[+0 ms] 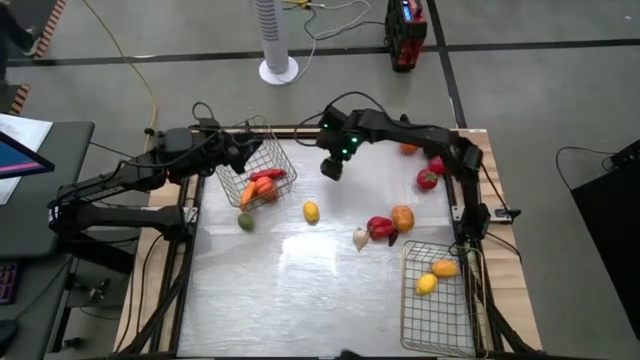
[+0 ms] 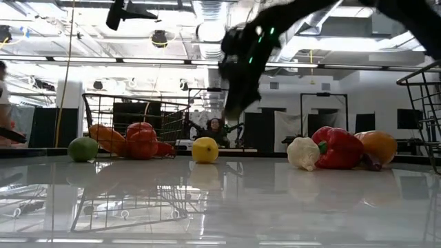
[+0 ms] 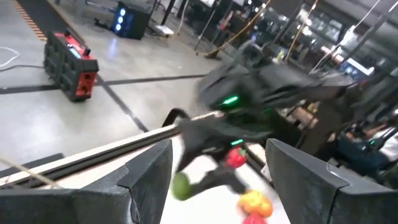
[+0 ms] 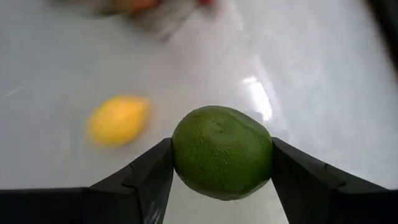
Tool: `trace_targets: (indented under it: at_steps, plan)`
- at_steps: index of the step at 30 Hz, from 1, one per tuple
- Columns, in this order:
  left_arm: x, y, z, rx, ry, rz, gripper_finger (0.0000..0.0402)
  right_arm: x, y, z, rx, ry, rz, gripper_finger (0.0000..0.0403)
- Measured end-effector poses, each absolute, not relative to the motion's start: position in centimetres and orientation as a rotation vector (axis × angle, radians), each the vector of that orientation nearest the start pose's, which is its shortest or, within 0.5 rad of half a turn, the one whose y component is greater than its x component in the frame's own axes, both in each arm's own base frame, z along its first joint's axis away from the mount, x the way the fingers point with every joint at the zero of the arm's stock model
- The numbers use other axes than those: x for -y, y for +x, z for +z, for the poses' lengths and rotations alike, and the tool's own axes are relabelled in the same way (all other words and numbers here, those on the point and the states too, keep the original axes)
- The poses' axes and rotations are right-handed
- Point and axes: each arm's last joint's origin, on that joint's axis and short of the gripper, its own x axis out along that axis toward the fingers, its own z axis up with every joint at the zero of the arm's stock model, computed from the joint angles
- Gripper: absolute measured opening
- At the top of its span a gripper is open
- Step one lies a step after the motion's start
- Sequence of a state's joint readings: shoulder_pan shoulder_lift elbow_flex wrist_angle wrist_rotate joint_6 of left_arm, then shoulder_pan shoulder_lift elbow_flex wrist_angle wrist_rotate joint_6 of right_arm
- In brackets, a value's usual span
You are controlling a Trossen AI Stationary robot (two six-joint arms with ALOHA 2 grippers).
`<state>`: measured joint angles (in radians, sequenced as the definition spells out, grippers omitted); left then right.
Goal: Sort produce into baskets
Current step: Put the top lime into the bottom wire basket
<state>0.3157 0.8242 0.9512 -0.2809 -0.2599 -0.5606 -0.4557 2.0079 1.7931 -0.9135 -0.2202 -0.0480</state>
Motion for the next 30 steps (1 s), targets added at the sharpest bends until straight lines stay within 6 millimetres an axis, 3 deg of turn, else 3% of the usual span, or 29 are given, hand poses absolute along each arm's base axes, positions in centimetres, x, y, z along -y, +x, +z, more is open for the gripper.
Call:
trace_targets:
  at_steps: [8, 15, 21, 25, 30]
  plan:
    - [-6.0, 15.9, 36.6, -0.074, -0.523, 0.622, 0.0245, 10.8, 33.7, 32.7, -1.214, 0.405, -0.021, 0.027]
    - [-6.0, 15.9, 36.6, -0.098, -0.433, 0.627, 0.0245, 4.1, 29.6, 36.3, -1.363, 0.477, 0.007, 0.027]
    - [-6.1, 15.8, 36.7, -0.118, -0.339, 0.645, 0.0245, -1.5, 26.4, 39.0, -1.379, 0.55, 0.002, 0.0271]
    - [-6.1, 15.8, 36.7, -0.126, -0.302, 0.643, 0.0245, -4.2, 24.5, 40.1, -1.376, 0.642, -0.03, 0.0271]
    - [-6.1, 15.8, 36.7, -0.127, -0.297, 0.642, 0.0245, -6.5, 22.0, 38.7, -1.477, 0.735, -0.105, 0.0271]
